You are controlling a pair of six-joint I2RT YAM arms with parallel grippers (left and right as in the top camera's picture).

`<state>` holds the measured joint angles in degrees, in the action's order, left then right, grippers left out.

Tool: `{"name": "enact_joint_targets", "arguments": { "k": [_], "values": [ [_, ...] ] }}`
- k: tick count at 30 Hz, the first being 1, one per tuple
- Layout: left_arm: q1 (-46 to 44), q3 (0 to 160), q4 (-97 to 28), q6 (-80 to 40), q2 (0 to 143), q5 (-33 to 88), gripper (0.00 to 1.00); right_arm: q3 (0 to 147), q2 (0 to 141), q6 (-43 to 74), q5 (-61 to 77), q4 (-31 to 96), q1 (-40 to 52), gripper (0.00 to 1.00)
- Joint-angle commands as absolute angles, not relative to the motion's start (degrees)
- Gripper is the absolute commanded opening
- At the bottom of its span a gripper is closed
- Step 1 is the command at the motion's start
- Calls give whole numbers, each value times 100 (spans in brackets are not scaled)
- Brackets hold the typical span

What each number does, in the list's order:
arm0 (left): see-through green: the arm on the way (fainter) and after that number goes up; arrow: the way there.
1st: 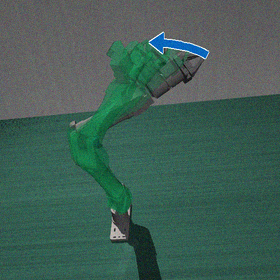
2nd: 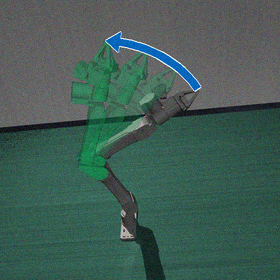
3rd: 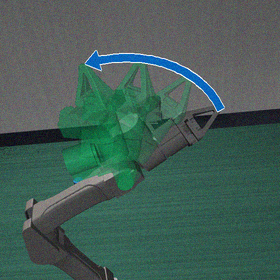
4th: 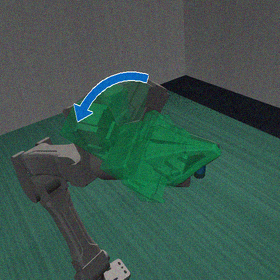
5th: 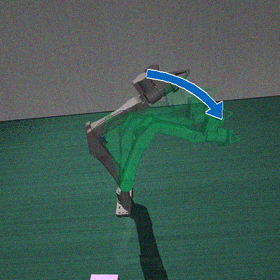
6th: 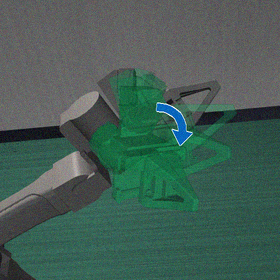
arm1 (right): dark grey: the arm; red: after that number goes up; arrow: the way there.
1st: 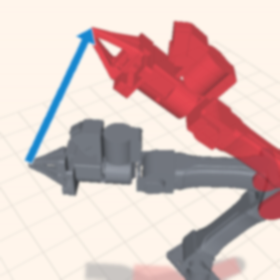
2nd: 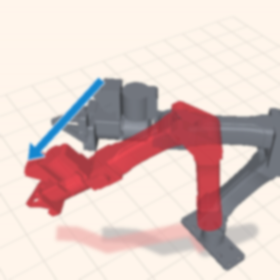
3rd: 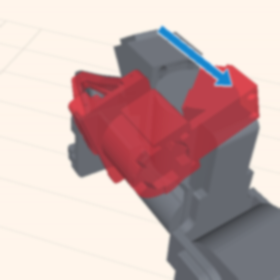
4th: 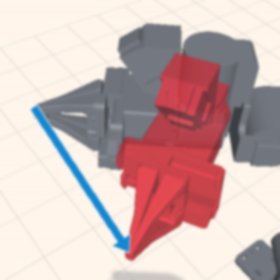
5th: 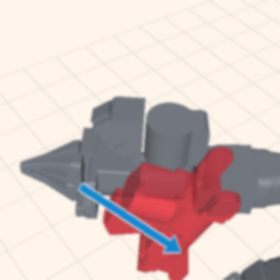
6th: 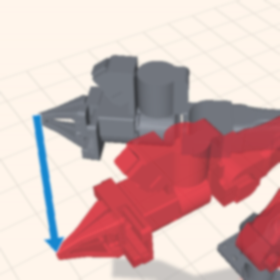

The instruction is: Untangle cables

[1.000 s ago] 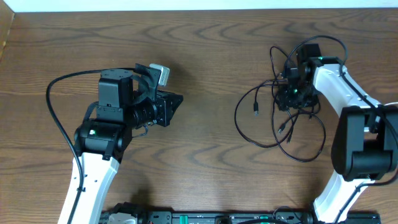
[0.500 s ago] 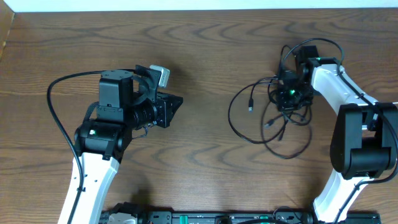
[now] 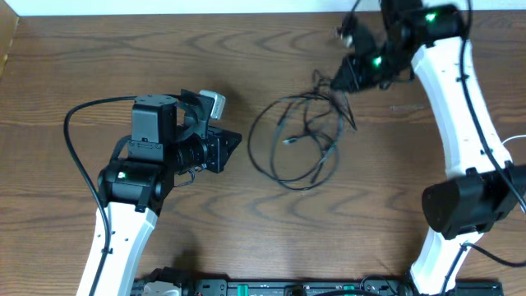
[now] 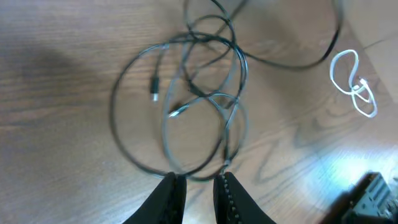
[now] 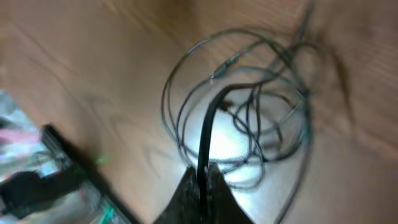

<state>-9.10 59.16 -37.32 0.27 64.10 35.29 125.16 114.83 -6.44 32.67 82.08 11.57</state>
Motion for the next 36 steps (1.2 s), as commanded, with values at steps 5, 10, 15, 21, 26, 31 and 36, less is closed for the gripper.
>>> {"name": "enact_joint_targets", "arguments": {
  "k": [5, 10, 15, 21, 26, 31, 36],
  "values": [
    [-891, 6005, -3732, 342, 6359, 3854, 21, 15467, 11463, 290, 4056, 8442, 1181, 1],
    [-897, 6005, -3704, 373, 6375, 4080, 21, 16466, 11465, 513, 4071, 8501, 1197, 1],
    [-897, 6005, -3682, 1184, 6475, 5365, 23, 16440, 11467, 508, 4257, 8525, 1212, 1],
    [-1083, 5994, -3234, 1643, 6761, 5953, 31, 16442, 11465, 510, 4560, 8541, 1339, 1],
    [-1476, 5994, -2279, 1197, 7422, 5935, 35, 16442, 11465, 504, 4530, 8558, 1507, 1],
    [-1658, 5994, -1380, 779, 7878, 5922, 36, 16442, 11465, 399, 4493, 8626, 1559, 1],
    [-1662, 5994, -1332, 779, 7856, 5610, 43, 16442, 11465, 263, 4495, 8722, 1559, 1]
  ]
}}
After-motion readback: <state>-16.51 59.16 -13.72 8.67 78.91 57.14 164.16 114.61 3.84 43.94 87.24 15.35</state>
